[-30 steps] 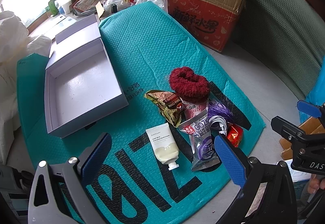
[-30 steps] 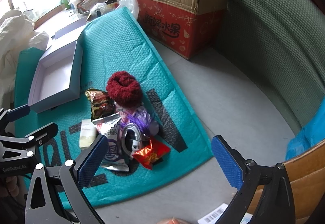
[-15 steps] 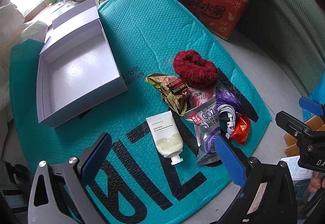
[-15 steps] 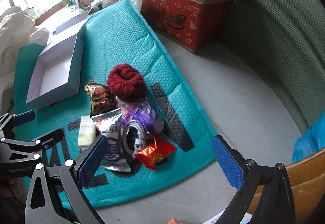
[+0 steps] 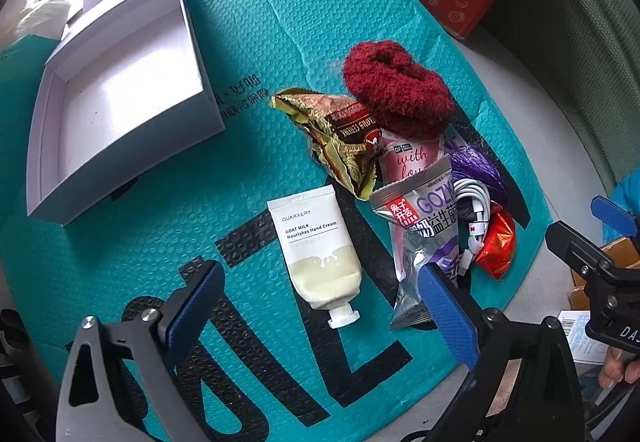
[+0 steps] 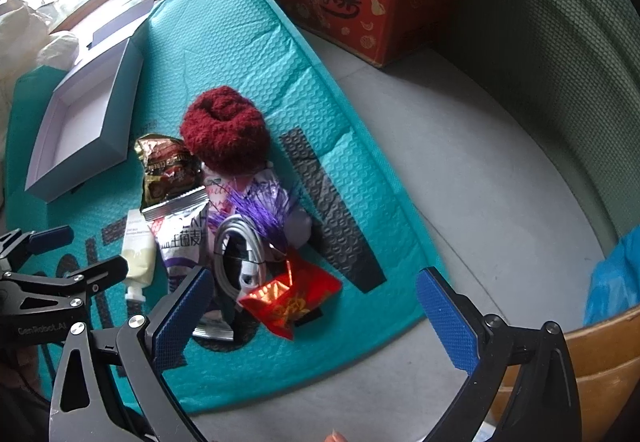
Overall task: Organize soft objects
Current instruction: 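Move left tool to the white hand cream tube while right tool approaches the red candy packet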
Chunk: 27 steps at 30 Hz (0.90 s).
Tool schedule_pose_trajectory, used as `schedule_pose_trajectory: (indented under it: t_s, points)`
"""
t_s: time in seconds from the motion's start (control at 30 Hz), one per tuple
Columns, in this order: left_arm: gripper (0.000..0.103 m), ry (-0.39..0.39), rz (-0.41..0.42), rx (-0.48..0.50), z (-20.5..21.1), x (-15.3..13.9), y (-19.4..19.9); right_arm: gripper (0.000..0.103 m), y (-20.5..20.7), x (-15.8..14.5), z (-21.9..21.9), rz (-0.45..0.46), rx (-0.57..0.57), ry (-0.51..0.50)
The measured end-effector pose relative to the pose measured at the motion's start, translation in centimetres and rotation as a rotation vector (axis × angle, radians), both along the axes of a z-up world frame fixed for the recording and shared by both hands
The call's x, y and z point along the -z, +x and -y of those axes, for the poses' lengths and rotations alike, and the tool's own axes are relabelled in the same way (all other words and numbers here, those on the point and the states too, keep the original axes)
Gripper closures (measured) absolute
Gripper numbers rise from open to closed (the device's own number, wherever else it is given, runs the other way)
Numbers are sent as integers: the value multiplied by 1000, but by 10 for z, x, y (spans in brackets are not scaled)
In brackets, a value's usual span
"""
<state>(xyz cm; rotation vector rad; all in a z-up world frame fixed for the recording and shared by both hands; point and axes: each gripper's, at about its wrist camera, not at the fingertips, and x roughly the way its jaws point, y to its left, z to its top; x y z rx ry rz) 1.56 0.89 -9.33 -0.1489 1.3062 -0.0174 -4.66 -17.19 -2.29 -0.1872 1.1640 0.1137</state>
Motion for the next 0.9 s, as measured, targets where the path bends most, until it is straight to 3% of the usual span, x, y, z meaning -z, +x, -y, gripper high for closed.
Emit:
schedule_pose_trajectory:
  t_s: [0.43,0.63,0.73,0.8,0.9]
  points:
    - [11,-83,-143,-88,-6,61,9,0,3,36,5,-66,0,16]
    - [16,-50,-127,-76,-5,68,8,3,1,43,8,-82,9,39]
    - [26,-35,-114,-71,1,64,17,13,1,47,10,-85,4,70]
    - [48,-13,-94,-61,4,61,20,17,4,51,10,-92,5,88]
    - [48,-16,-70,-30,8,54,24,26,5,57,12,-114,16,117]
